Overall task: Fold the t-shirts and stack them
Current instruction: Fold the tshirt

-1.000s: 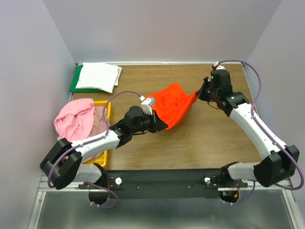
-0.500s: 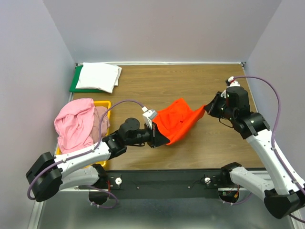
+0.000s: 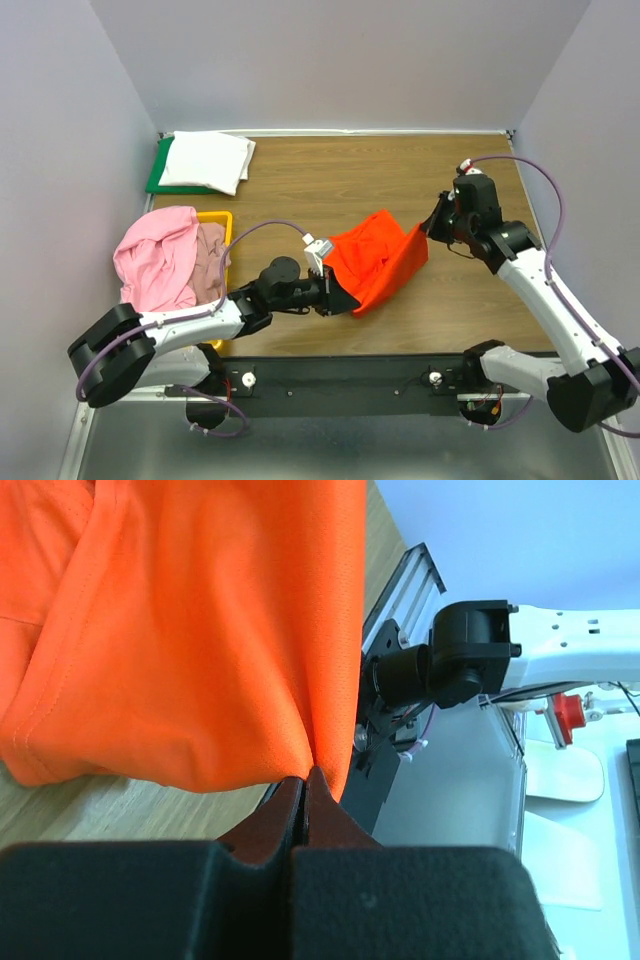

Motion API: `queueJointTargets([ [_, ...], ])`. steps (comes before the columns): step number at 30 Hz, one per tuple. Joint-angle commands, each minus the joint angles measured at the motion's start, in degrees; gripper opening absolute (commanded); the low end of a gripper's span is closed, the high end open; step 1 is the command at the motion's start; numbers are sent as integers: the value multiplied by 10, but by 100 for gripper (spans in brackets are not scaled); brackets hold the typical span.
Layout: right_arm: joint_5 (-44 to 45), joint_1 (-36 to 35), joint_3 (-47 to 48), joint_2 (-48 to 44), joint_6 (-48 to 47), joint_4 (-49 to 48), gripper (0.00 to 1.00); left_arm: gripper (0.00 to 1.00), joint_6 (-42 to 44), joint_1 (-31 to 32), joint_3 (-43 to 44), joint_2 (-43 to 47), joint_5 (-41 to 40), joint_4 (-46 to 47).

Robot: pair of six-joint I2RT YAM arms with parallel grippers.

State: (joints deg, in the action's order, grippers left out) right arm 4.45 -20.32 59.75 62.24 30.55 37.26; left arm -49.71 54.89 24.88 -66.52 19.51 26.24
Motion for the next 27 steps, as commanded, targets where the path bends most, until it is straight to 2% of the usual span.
queueJointTargets([
  [1,28,-2,28,32,-6,-57,1,0,-20,3,-5,-21,-10,63],
  [3,29,-2,38,45,-8,-65,0,0,-24,0,-5,-22,-18,72],
  [7,37,-2,57,89,-13,-89,0,0,-36,-46,-15,-29,-23,100],
  [10,49,-2,76,119,-21,-105,0,0,-32,-96,-22,-47,-3,124],
  [16,64,-1,116,198,-31,-136,0,0,-15,-146,5,-110,41,153],
  [27,69,-1,263,367,-61,-165,0,0,-42,-262,-1,-196,100,254],
])
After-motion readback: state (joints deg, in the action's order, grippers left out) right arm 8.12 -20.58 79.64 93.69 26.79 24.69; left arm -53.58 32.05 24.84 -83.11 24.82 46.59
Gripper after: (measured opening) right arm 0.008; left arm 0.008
